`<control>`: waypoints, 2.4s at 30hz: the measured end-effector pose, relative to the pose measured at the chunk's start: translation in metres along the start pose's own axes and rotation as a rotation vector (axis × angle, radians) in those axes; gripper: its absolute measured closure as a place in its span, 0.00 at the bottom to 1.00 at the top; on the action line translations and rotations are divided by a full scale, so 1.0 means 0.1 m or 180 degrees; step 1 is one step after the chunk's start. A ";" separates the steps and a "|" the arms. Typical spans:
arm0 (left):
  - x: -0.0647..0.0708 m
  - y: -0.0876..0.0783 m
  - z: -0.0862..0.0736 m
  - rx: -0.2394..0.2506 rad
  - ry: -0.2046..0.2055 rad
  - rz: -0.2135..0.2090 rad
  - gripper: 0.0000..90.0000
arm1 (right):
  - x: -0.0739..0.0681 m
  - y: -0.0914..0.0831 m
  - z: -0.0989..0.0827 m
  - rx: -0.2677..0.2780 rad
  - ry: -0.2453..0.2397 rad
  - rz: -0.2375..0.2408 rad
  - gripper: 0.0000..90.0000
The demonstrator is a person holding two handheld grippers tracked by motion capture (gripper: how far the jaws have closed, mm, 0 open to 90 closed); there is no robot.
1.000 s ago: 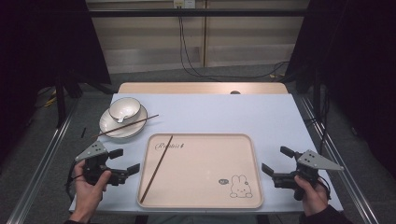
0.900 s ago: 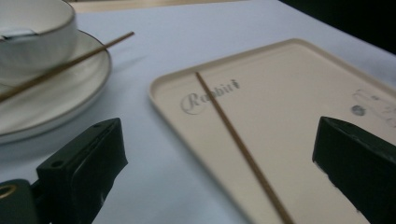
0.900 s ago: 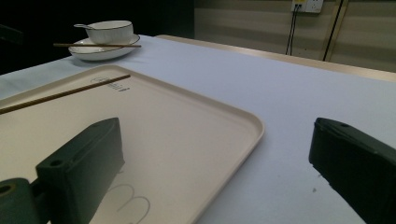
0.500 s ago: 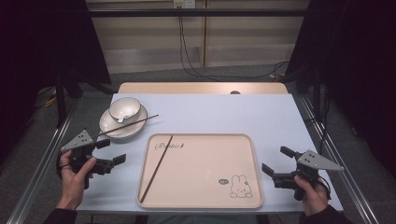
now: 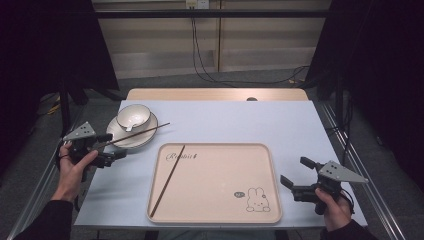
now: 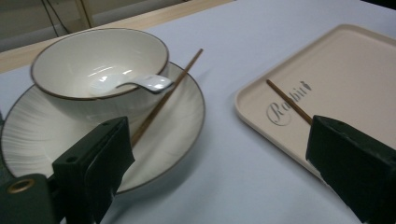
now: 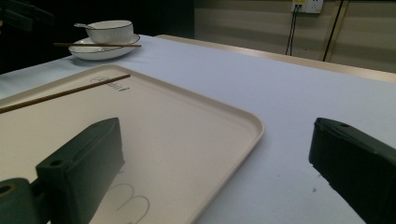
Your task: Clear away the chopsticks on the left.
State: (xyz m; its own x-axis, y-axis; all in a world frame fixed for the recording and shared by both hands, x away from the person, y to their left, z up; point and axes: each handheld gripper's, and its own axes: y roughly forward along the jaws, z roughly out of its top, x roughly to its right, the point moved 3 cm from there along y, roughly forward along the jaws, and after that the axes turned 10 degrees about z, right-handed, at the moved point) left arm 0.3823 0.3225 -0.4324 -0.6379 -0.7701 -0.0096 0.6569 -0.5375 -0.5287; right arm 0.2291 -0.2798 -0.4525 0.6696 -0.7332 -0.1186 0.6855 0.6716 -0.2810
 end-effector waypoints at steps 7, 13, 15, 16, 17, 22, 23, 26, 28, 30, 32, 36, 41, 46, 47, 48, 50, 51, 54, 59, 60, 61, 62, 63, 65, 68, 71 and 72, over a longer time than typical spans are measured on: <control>-0.21 0.16 0.03 -0.0127 0.0039 0.0028 0.07 | 0.00 0.00 0.00 0.0008 0.0015 -0.0005 0.03; -0.32 0.29 -0.01 -0.0274 0.0123 0.0085 0.12 | 0.00 0.00 0.00 -0.0020 -0.0015 -0.0008 0.03; -0.35 0.31 -0.02 -0.0328 0.0136 0.0080 0.17 | 0.00 0.00 0.00 -0.0023 -0.0014 -0.0002 0.03; -0.37 0.36 -0.02 -0.0380 0.0173 0.0070 0.20 | 0.00 0.00 0.00 -0.0016 -0.0013 -0.0007 0.03; -0.39 0.38 -0.01 -0.0387 0.0232 0.0121 0.25 | 0.00 0.00 0.00 -0.0020 -0.0015 -0.0014 0.03; -0.45 0.49 -0.03 -0.0569 0.0233 0.0054 0.46 | 0.00 0.00 -0.01 -0.0014 0.0006 -0.0006 0.03; -0.48 0.53 -0.03 -0.0627 0.0298 0.0109 0.50 | 0.00 0.00 -0.01 -0.0014 0.0005 -0.0008 0.03; -0.49 0.57 -0.04 -0.0664 0.0312 0.0074 0.56 | 0.00 -0.01 -0.01 -0.0015 0.0015 -0.0015 0.03; -0.49 0.61 -0.04 -0.0678 0.0315 0.0062 0.58 | 0.00 -0.01 -0.01 -0.0013 -0.0004 -0.0022 0.03; -0.48 0.63 -0.05 -0.0776 0.0391 0.0036 0.61 | 0.00 -0.02 -0.01 -0.0013 0.0013 -0.0020 0.03; -0.46 0.67 -0.05 -0.0781 0.0424 0.0056 0.65 | 0.00 -0.02 -0.01 -0.0019 0.0024 -0.0019 0.03; -0.44 0.69 -0.07 -0.0884 0.0514 0.0033 0.74 | 0.00 -0.03 -0.02 -0.0032 0.0016 -0.0038 0.03; -0.42 0.69 -0.08 -0.0926 0.0593 0.0028 0.84 | 0.00 -0.02 -0.02 -0.0042 0.0007 -0.0027 0.03; -0.38 0.69 -0.07 -0.0953 0.0599 -0.0018 0.90 | 0.00 -0.02 -0.02 -0.0041 0.0014 -0.0033 0.03; -0.37 0.68 -0.06 -0.0972 0.0619 -0.0038 0.91 | 0.00 -0.02 -0.02 -0.0040 0.0015 -0.0032 0.03; -0.37 0.68 -0.06 -0.0972 0.0619 -0.0038 0.92 | 0.00 -0.03 -0.02 -0.0043 0.0007 -0.0032 0.03; -0.34 0.68 -0.06 -0.0966 0.0623 -0.0068 0.94 | 0.00 -0.03 -0.02 -0.0048 0.0014 -0.0043 0.03; -0.33 0.68 -0.05 -0.0984 0.0605 -0.0094 0.94 | 0.00 -0.03 -0.02 -0.0048 0.0015 -0.0038 0.03; -0.32 0.66 -0.03 -0.0975 0.0608 -0.0108 0.94 | 0.00 -0.03 -0.02 -0.0045 0.0006 -0.0037 0.03; -0.30 0.61 0.01 -0.0911 0.0540 -0.0127 0.94 | 0.00 -0.03 -0.02 -0.0044 0.0005 -0.0035 0.03; -0.29 0.60 0.02 -0.0923 0.0501 -0.0181 0.94 | 0.00 -0.03 -0.02 -0.0044 0.0005 -0.0035 0.03; -0.27 0.57 0.04 -0.0887 0.0467 -0.0137 0.94 | 0.00 -0.03 -0.02 -0.0042 0.0005 -0.0037 0.03; -0.27 0.57 0.04 -0.0887 0.0467 -0.0137 0.94 | 0.00 -0.03 -0.02 -0.0042 0.0005 -0.0037 0.03; -0.24 0.54 0.05 -0.0864 0.0378 -0.0227 0.94 | 0.00 -0.02 -0.02 -0.0045 0.0008 -0.0037 0.03; -0.22 0.50 0.06 -0.0871 0.0366 -0.0211 0.94 | 0.00 -0.02 -0.02 -0.0043 0.0008 -0.0032 0.03; -0.19 0.45 0.08 -0.0833 0.0313 -0.0264 0.94 | 0.00 -0.02 -0.02 -0.0042 0.0005 -0.0031 0.03; -0.16 0.39 0.09 -0.0804 0.0214 -0.0283 0.94 | 0.00 -0.03 -0.02 -0.0040 -0.0001 -0.0038 0.03; -0.14 0.38 0.09 -0.0803 0.0167 -0.0309 0.94 | 0.00 -0.03 -0.02 -0.0037 0.0002 -0.0047 0.03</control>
State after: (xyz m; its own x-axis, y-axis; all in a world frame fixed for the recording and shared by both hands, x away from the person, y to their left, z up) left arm 0.4196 0.3103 -0.4446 -0.7173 -0.6967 0.0109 0.4750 -0.5003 -0.7239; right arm 0.2268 -0.2816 -0.4537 0.6593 -0.7430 -0.1150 0.6920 0.6595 -0.2937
